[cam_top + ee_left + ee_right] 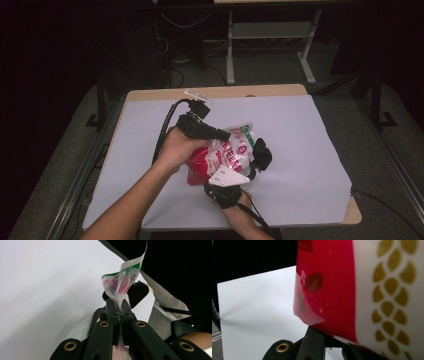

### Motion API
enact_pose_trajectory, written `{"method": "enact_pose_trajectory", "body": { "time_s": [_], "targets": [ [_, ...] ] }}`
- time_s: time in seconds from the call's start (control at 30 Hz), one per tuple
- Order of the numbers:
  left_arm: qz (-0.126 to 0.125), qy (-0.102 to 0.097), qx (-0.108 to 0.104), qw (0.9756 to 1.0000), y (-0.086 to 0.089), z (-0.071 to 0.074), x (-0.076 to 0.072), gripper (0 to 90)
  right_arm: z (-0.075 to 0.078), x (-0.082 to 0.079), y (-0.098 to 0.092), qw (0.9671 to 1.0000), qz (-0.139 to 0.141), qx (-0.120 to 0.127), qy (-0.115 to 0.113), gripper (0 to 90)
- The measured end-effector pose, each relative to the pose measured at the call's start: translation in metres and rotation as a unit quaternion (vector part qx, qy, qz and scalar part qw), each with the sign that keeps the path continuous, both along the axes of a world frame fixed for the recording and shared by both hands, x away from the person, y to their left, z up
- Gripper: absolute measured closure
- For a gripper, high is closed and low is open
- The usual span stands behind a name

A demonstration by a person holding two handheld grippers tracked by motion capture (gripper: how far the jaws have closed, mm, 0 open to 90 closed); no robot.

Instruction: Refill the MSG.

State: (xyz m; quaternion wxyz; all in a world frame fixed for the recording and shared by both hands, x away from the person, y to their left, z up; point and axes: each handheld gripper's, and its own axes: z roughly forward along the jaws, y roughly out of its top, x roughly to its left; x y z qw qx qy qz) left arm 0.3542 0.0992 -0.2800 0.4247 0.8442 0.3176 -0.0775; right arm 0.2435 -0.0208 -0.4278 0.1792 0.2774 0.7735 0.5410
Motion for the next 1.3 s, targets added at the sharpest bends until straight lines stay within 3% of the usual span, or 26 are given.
{"method": "enact_pose_trajectory", "body": {
  "time_s": [1.3],
  "targets": [
    [0.008,0.0,0.013,0.9999,-0.005,0.002,0.0022,89.9,0.0013,0.0026,-0.0026,0.9999,0.004,0.008,0.007,90.0]
  ]
}}
